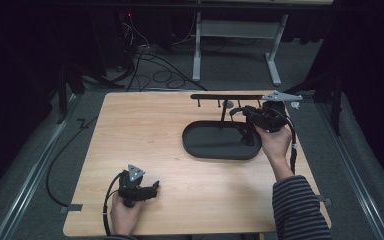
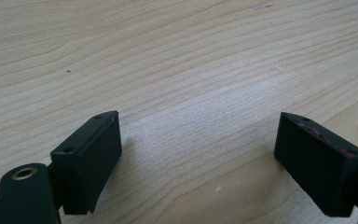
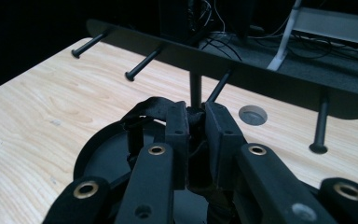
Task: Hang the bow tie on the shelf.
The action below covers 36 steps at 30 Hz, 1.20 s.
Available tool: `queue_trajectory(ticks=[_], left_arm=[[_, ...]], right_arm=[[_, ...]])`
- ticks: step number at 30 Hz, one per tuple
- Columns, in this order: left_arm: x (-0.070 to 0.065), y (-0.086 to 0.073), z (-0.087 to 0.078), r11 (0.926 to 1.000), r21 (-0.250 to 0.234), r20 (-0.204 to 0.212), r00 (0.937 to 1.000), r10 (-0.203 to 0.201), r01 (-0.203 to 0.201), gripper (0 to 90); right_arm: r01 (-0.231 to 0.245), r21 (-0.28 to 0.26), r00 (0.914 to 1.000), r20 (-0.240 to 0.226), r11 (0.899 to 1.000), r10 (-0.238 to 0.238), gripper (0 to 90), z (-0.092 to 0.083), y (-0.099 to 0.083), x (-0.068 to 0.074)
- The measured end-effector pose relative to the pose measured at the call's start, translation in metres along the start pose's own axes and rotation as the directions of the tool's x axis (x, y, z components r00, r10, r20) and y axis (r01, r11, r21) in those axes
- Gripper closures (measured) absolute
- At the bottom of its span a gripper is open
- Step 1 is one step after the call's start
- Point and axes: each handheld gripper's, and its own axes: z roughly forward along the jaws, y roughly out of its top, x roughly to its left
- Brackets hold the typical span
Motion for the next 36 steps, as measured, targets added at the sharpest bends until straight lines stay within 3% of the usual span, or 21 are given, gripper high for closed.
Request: queue_trajectory(ticks=[23,36], left_arm=[[0.000,0.000,0.000,1.0000,0.000,0.000,1.0000,0.000,0.000,15.3],[0.000,0.000,0.000,1.0000,0.000,0.000,1.0000,0.000,0.000,15.2]], right_arm=[[-0.033,0.038,0.9953,0.092,0.999,0.030,80.8,0.025,0.016,-0.013],[-0.045,0.061,0.9950,0.092,0.997,0.040,76.6,0.030,0.014,-0.015]])
